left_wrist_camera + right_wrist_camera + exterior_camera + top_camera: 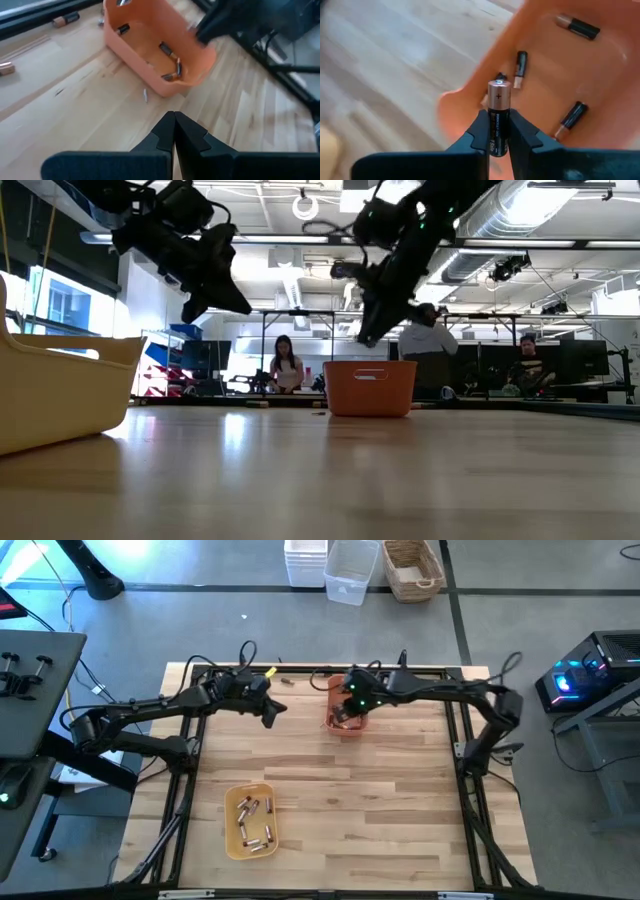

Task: Sort batteries
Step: Put the black battery into the orange bin

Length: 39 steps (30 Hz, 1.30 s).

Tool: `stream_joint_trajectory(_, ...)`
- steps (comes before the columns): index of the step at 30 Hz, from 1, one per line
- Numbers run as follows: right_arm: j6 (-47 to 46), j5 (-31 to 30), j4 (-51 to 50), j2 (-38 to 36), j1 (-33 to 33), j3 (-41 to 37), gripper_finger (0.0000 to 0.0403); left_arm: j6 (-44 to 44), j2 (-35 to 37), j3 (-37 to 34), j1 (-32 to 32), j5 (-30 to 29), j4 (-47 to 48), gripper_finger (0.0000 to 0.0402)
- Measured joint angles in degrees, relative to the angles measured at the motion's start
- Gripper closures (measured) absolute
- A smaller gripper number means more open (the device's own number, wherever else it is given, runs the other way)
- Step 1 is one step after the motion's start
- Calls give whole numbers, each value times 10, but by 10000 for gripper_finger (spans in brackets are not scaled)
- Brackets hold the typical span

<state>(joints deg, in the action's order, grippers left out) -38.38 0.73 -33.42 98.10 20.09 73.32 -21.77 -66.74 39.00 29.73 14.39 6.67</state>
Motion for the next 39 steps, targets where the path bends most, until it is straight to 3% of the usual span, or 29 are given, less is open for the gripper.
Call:
stream_joint_trajectory(9, 69, -14, 4, 56, 15, 1, 230, -45, 0, 0, -1, 0, -24, 401)
stream_joint_trajectory(14, 135, 50, -30, 43, 41, 27, 178, -75, 0, 0, -1, 0, -36, 401)
stream_joint_trajectory(19, 178, 42, -23, -11, 80, 40, 178, -109, 0, 0, -3, -31, -50, 401)
stream_joint_trajectory(25, 208, 38, -7, -45, 162, 52, 205, -142, -3, 12, -24, -83, -39, 401)
stream_joint_trajectory(32, 187, 27, -32, 13, 264, 47, 223, -164, -58, 104, -29, -160, 171, 401)
stream_joint_trajectory(34, 180, 21, -46, 44, 283, 47, 223, -128, -75, 124, -13, -145, 185, 401)
stream_joint_trajectory(39, 150, 21, -48, 129, 320, 49, 224, -30, -114, 169, 26, -35, 165, 401)
